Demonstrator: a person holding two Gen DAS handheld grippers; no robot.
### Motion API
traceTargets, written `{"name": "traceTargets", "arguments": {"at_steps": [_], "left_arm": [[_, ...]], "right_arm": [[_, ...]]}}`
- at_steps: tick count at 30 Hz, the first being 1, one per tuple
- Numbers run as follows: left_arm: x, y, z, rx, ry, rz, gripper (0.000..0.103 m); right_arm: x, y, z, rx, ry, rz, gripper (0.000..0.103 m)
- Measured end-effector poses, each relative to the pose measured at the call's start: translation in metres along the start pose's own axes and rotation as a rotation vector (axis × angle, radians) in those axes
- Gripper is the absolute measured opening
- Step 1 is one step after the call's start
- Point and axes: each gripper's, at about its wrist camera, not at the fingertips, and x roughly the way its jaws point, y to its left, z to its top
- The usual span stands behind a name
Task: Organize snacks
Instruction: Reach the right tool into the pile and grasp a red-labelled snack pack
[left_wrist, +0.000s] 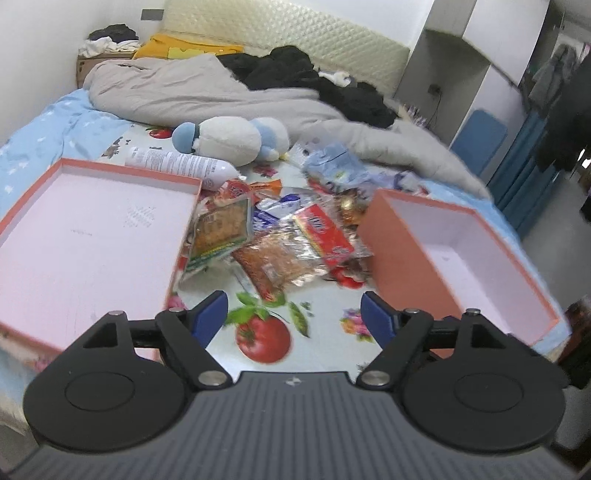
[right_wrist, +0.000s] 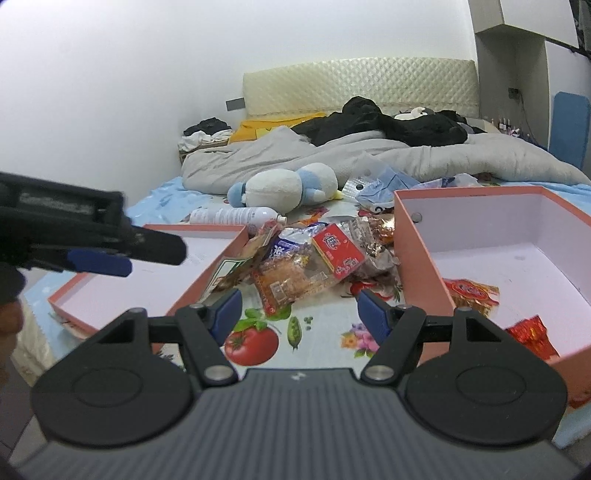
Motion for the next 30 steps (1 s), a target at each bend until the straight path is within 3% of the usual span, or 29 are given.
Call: {"name": "traceTargets", "arguments": {"at_steps": [5, 16, 25, 30], "left_arm": [[0.05, 0.005, 0.02, 0.052, 0.014, 0.034, 0.082], [0.131, 0.026, 0.046, 0.033, 0.087, 0.037, 0.082], [0.189, 0.03, 0.073, 0.055, 0.155, 0.071, 0.082], [0.217, 0.033, 0.082, 0.076, 0.186, 0.115, 0.081]], "right_arm": [[0.028, 0.003, 0.0, -0.02, -0.02, -0.012, 0.071], [0.11, -0.006, -0.007, -0.005, 0.009, -0.085, 0.071], [0.155, -0.026, -0.015, 0.147, 0.088, 0.063, 0.071], [0.175, -0.029, -0.013, 0.24, 0.167, 0.095, 0.071]]}}
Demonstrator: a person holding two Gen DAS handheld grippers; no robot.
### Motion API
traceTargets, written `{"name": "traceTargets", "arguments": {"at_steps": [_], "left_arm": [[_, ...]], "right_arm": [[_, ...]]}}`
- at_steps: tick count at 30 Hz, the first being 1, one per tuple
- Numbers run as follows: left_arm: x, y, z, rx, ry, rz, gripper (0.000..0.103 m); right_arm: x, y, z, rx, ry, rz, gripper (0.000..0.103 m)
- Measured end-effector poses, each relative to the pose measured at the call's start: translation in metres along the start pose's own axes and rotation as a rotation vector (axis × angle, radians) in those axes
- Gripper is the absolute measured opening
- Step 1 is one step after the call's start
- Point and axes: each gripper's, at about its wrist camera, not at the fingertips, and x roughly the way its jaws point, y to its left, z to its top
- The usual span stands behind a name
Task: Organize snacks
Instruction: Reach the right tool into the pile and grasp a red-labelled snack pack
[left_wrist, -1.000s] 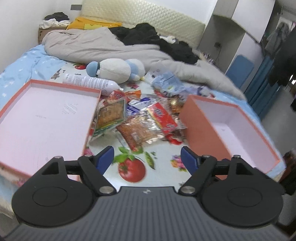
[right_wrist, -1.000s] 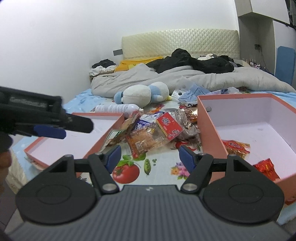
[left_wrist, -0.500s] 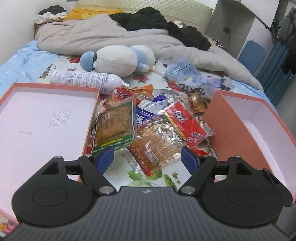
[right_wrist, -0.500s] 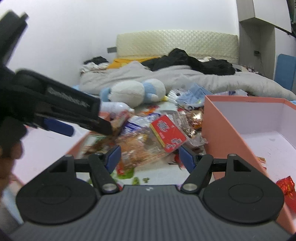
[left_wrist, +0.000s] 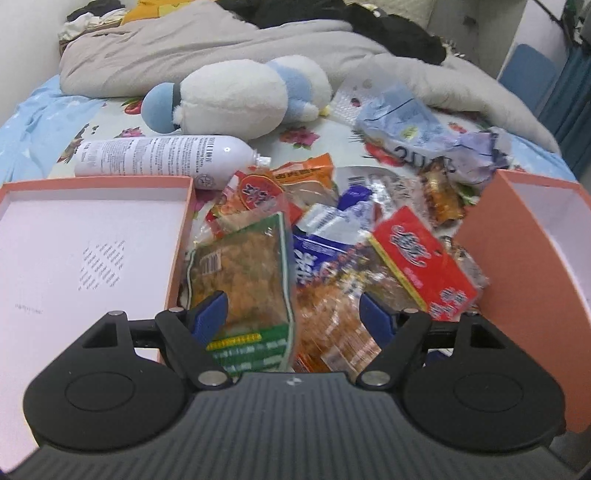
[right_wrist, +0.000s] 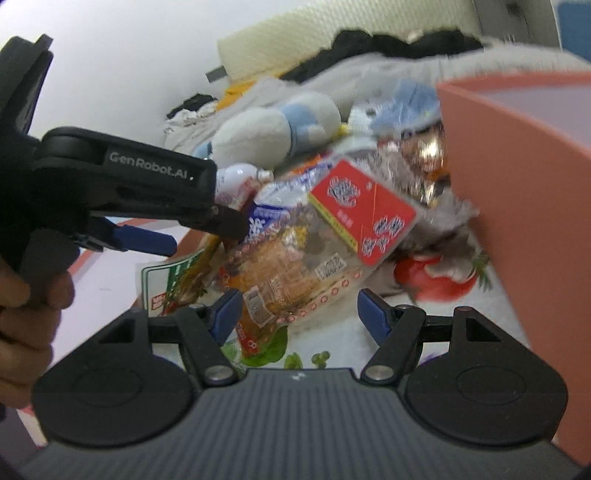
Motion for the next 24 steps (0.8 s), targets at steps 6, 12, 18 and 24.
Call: {"name": "traceTargets", "arguments": {"at_steps": [6, 12, 18, 24], "left_arm": [[0.023, 0.003, 0.009, 0.029, 0.04, 0.037, 0.073], [0.036, 0.004, 0.005, 0.074, 0.058, 0.084, 0.07], [0.039, 0.009, 0.005, 0.062, 0.057, 0.089, 0.061], [0.029, 0.005, 0.0, 0.097, 0.044, 0.113, 0.041]], "right_arm": [[0.016, -0.001, 0.004, 0.062, 0.067, 0.025, 0.071], [0.026, 0.008, 0.013, 0.007, 0.087, -0.014, 0.071], [0.03, 0.005, 0.016, 0.001, 0.078, -0.001, 0.072], [0.031, 0.003, 0.017, 0.021, 0.114, 0.08, 0.042]]}}
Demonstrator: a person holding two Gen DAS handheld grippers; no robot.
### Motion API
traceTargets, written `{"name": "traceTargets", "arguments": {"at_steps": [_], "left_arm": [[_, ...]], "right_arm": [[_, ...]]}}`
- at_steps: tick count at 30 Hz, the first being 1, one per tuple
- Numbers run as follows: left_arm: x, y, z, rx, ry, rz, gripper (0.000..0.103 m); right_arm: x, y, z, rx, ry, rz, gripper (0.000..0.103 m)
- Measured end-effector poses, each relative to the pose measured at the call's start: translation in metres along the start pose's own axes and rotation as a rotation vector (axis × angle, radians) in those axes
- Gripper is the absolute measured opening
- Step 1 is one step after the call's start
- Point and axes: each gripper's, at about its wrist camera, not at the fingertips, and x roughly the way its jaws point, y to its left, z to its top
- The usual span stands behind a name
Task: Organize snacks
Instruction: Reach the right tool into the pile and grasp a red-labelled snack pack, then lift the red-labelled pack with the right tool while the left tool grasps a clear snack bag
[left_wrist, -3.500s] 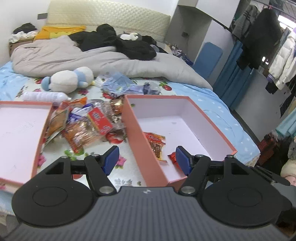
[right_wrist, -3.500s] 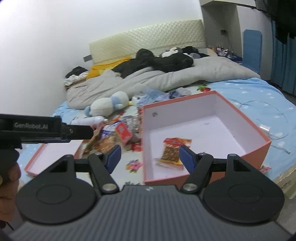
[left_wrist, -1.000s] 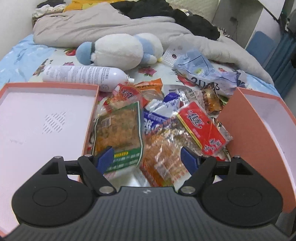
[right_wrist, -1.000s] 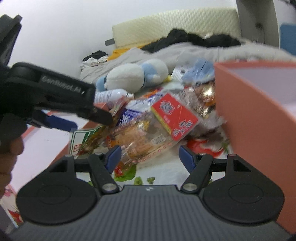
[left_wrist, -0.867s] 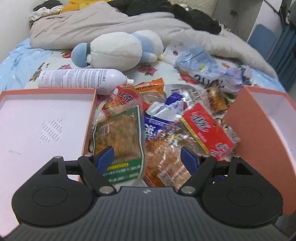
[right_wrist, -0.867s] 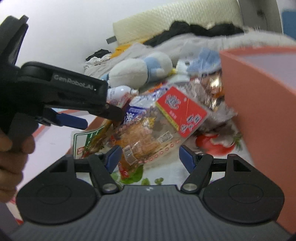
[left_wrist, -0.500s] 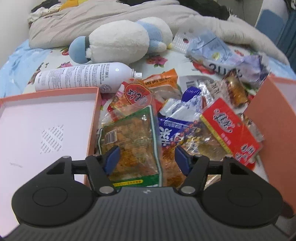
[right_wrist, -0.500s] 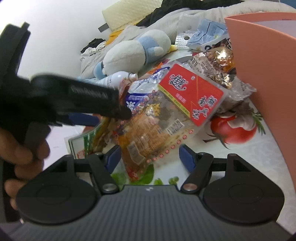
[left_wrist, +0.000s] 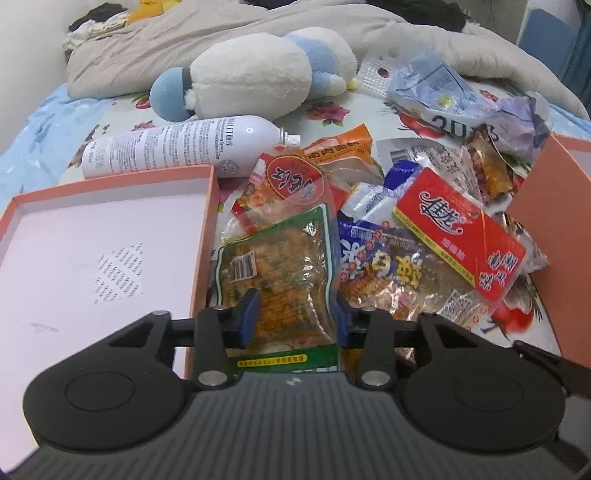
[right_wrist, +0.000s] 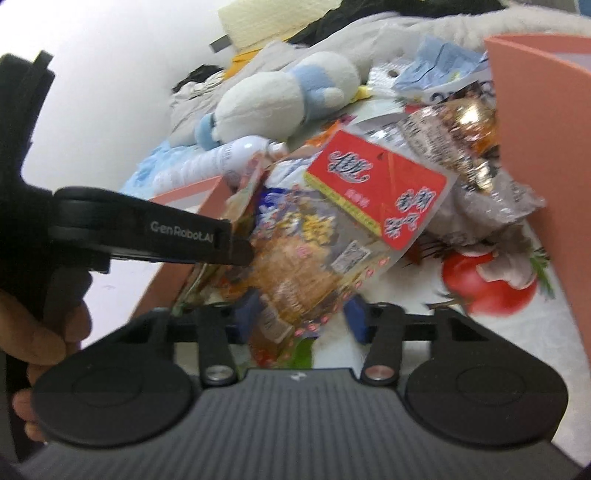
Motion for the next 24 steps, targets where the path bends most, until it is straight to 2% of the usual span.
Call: {"name": "traceTargets", "arguments": {"at_steps": [2, 7, 14, 18, 24], "left_arm": [[-0.007, 0.001, -0.002, 0.019, -0.012, 0.011, 0.03], [-0.03, 0.012, -0.007, -0.008, -0.055, -0.01, 0.015], [-0.062, 0.017, -0.024, -0.05, -0.1, -0.032, 0.009], [-0.08, 0.017, -0.039, -0.065, -0.131, -0.038, 0.008], [-0.111, 0.024, -0.059, -0.127, -0.178, -0.064, 0.007]], "right_arm": [[-0.005, 0.002, 0.0, -0.016, -0.001, 0.001, 0.032], [-0.02, 0.011, -0.002, -0.053, -0.007, -0.031, 0.024], [-0.049, 0.026, -0.013, -0.127, 0.006, -0.122, 0.022], [-0.069, 0.033, -0.016, -0.144, -0.022, -0.152, 0.022], [-0.097, 0.049, -0.019, -0.206, -0.089, -0.189, 0.015]]}}
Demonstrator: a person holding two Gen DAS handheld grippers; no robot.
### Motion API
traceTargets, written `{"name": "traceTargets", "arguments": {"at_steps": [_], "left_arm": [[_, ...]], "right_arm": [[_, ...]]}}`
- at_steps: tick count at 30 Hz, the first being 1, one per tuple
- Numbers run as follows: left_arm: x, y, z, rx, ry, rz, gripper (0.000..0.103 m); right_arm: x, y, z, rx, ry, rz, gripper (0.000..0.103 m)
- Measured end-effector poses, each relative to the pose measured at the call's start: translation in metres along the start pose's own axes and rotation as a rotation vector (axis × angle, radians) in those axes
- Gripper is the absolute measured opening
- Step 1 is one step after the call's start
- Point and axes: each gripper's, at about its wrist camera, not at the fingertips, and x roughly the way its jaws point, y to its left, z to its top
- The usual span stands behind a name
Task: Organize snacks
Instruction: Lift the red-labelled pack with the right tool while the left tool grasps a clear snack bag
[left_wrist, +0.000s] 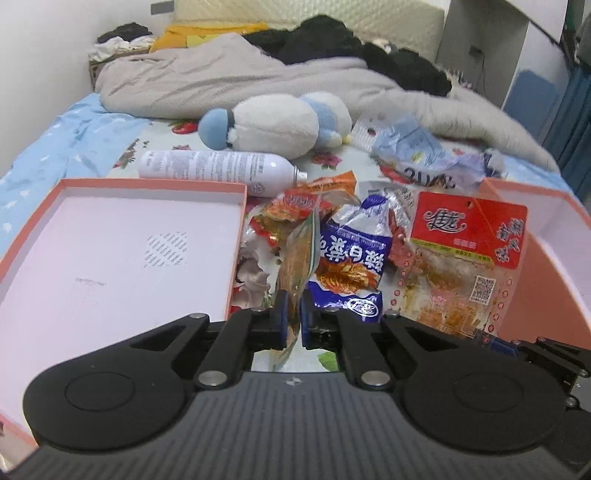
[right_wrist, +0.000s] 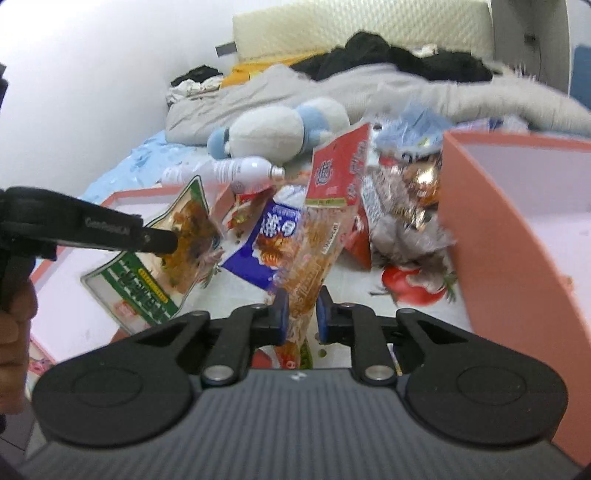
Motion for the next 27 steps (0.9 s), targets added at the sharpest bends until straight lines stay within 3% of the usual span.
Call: {"name": "traceTargets", "arguments": {"at_steps": [5, 20, 27], "left_arm": [[-0.026, 0.003, -0.012, -0.037, -0.04, -0.017, 0.007], [-0.094, -0.009, -0.055, -0.134, -0.111, -0.102, 0.007], [-0.121, -0.022, -0.062, -0.133, -0.123, -0.144, 0.007]], "right_arm": [[-0.016, 0.008, 0.0, -0.036, -0.037, -0.017, 0.009], [-0.065, 0.012, -0.014, -0.047, -0.055, -0.015, 0.008], [-0.101, 0.002, -0.014, -0.016, -0.073, -0.041, 0.008]]}}
